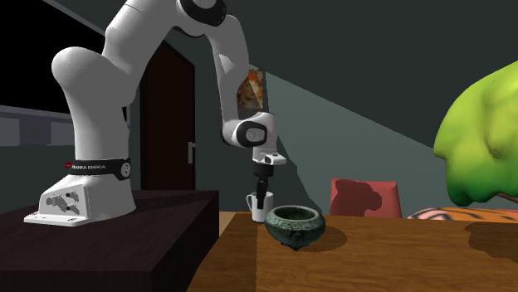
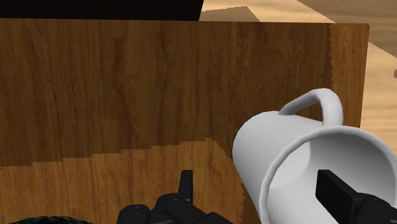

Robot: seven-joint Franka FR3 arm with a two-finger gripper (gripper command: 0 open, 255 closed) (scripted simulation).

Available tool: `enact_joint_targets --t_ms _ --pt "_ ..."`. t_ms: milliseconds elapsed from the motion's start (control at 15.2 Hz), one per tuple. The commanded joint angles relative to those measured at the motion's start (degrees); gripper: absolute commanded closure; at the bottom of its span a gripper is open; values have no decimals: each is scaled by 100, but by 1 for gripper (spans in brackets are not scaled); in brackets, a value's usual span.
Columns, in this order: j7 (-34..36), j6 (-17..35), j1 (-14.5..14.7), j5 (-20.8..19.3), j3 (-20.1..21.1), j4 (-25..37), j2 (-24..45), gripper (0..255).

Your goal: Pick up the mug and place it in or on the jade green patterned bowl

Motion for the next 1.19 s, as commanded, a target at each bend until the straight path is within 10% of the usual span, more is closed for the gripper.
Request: enact_joint_targets --t_ms 0,264,330,1122 --pt "3 14 7 -5 -8 7 19 0" --pt "3 14 7 -5 -8 7 19 0" --pt "3 15 7 -5 -9 7 19 255" --pt "-34 -161 -85 64 102 -81 -241 255"
